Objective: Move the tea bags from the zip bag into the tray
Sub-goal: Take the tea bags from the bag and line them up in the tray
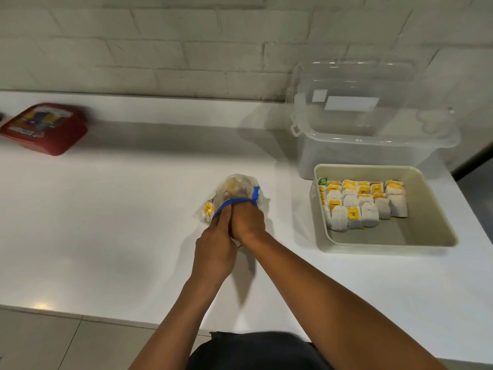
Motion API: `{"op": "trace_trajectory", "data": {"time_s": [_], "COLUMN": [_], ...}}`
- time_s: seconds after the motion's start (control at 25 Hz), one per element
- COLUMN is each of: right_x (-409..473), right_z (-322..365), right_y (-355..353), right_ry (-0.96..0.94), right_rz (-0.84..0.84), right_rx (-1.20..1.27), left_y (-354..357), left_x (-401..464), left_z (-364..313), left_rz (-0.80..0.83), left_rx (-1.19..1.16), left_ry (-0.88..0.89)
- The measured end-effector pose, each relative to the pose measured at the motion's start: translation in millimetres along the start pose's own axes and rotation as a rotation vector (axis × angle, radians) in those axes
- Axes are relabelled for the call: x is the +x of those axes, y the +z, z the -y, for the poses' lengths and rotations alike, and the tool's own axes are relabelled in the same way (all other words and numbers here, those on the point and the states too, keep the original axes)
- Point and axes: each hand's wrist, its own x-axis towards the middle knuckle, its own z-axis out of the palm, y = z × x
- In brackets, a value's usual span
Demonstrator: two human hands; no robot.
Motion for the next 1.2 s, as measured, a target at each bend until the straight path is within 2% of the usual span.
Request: {"op": "trace_trajectory", "data": {"time_s": [0.24, 0.32, 0.44, 0.6, 0.72, 0.88, 1.12, 1.2], "right_x": [0, 2, 3, 4, 3, -2, -25, -32], "right_z": [-13, -10, -3, -3, -2, 4, 20, 20], "right_y": [9, 11, 10, 14, 11, -2, -11, -17], "right_ry": [-0.19, -0.228, -0.196, -0.159, -0.222, -0.257, -0.373, -0.404], "right_rz": [-0.057, 0.015, 0.099, 0.039, 0.04, 0.14, 0.062, 0.065], "right_rx": [-0.109, -0.206, -0.37, -0.525, -0.52, -0.564, -0.632, -0.598], "left_y": [7, 5, -2, -7, -7, -8, -13, -17], "left_x": [-1, -2, -2, -3, -4, -3, -1, -2], "left_z": [4, 5, 2, -3, -3, -3, -5, -2], "left_rz": [0.036, 0.034, 0.03, 0.077, 0.072, 0.046, 0.005, -0.033], "left_rx": [-0.114, -0.055, 0.025, 0.065, 0.035, 0.054, 0.075, -0.001], "left_ry": [-0.1, -0.086, -0.049, -0.041, -0.054, -0.017, -0.089, -0.084]}}
